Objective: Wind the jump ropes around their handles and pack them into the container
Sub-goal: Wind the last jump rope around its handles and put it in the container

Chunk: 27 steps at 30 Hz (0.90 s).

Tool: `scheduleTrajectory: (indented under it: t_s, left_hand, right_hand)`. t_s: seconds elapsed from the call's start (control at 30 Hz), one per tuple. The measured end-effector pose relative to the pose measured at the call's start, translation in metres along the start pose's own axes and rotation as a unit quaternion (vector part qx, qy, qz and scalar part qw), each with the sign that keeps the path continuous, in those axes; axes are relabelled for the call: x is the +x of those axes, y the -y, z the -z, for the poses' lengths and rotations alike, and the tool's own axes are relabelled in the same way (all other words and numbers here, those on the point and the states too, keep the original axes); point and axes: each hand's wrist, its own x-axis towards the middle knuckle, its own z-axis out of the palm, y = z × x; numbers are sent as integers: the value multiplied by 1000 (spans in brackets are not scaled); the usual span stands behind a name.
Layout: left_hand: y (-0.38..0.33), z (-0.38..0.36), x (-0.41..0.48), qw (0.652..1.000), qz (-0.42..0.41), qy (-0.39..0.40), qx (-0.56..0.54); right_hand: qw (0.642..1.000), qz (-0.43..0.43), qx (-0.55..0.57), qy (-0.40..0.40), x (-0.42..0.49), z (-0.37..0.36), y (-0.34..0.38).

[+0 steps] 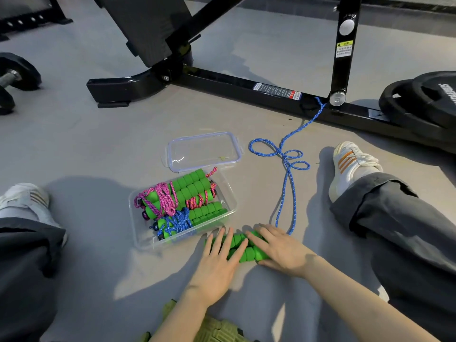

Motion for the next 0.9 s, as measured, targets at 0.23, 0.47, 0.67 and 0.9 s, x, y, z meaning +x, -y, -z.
scheduleTrajectory:
  t_s: [0.23, 0.47, 0.67, 0.9]
  left_hand:
    - [0, -14, 3, 999, -22, 25, 7]
    - [4, 9, 1, 998, -27, 51, -2]
    - [4, 8, -4, 998, -45, -8, 34]
    - [4, 18, -14, 991, -68, -56, 99]
  right_hand:
    - [1000, -15, 7, -1, -2, -9, -5]
    - [999, -4, -3, -38, -6, -8, 4]
    - [999, -7, -8, -42, -9, 0, 11]
    - [997, -30, -14, -64, -10, 23, 18]
